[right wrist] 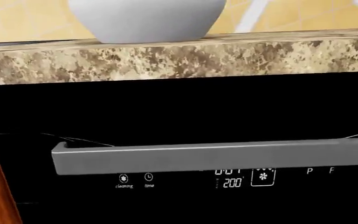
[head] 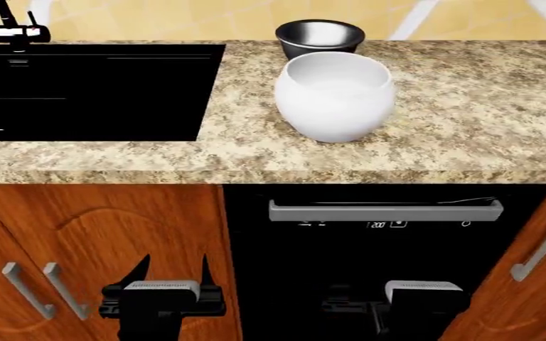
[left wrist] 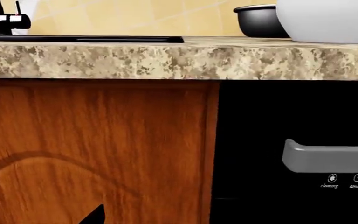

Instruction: Stack the bowls in the sink.

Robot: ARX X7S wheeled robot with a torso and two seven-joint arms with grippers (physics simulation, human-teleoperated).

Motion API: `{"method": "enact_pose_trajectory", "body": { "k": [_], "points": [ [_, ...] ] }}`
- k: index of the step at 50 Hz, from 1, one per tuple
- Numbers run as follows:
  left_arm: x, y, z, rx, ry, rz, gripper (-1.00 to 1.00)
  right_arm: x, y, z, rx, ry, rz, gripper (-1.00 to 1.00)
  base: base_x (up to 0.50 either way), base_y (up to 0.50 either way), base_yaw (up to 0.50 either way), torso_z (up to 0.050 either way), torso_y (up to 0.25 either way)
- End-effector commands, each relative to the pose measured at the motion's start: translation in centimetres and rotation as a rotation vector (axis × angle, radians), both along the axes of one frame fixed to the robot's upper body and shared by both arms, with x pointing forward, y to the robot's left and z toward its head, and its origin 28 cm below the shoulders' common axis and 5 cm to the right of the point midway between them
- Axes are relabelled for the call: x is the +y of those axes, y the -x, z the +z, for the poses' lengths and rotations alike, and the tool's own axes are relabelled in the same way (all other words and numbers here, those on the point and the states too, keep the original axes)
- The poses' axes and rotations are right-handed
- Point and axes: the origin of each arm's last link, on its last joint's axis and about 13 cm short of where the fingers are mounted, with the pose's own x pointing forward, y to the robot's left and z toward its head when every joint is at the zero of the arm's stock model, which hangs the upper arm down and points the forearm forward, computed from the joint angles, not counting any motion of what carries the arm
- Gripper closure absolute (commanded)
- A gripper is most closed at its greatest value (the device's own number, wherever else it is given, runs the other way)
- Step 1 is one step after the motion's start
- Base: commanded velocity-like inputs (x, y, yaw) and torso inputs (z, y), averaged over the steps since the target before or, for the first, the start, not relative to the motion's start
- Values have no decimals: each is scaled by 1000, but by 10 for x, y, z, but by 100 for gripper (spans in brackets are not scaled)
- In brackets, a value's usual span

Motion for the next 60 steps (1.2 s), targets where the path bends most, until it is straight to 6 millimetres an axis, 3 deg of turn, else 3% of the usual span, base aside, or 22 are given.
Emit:
{"method": "enact_pose_trajectory", "body": {
  "k": [1, 20, 27, 30, 32, 39, 42, 44, 47, 49, 51, 60],
  "points": [
    [0, 0, 0, 1, 2, -1, -100, 0, 0, 0, 1, 0, -1, -100, 0, -500, 0, 0, 0],
    [0, 0, 0, 5, 9, -1, -100, 1, 1, 1, -1, 6, 2, -100, 0, -500, 0, 0, 0],
    [1, 1, -2, 34, 29, 10, -100, 0, 3, 1, 6, 24, 1, -100, 0, -26, 0, 0, 0],
    [3, 7, 4, 52, 45, 12, -100, -4, 6, 19, 3, 47, 7, -100, 0, 0, 0, 0, 0],
    [6, 13, 15, 44, 18, 11, -100, -10, 10, 42, -26, 82, 16, -100, 0, 0, 0, 0, 0],
    [42, 40, 102, -16, -48, 99, -100, -40, 37, 175, -205, 240, -18, -100, 0, 0, 0, 0, 0],
    [58, 52, 147, -58, -75, 139, -100, -67, 37, 229, -346, 348, -283, -100, 0, 0, 0, 0, 0],
    [67, 56, 176, -78, -86, 173, -100, -69, 40, 253, -390, 346, -370, -100, 0, 0, 0, 0, 0],
    [90, 51, 224, -143, -118, 369, -100, -59, 53, 273, -328, 352, -188, -100, 0, 0, 0, 0, 0],
    [88, 51, 253, -160, -116, 382, -100, -55, 63, 284, -257, 354, -59, -100, 0, 0, 0, 0, 0],
    [81, 59, 272, -89, -106, 209, -100, -56, 63, 296, -250, 361, -66, -100, 0, 0, 0, 0, 0],
    [88, 42, 364, -105, -286, 304, -100, -56, 48, 337, -213, 449, -137, -100, 0, 0, 0, 0, 0]
  ]
}}
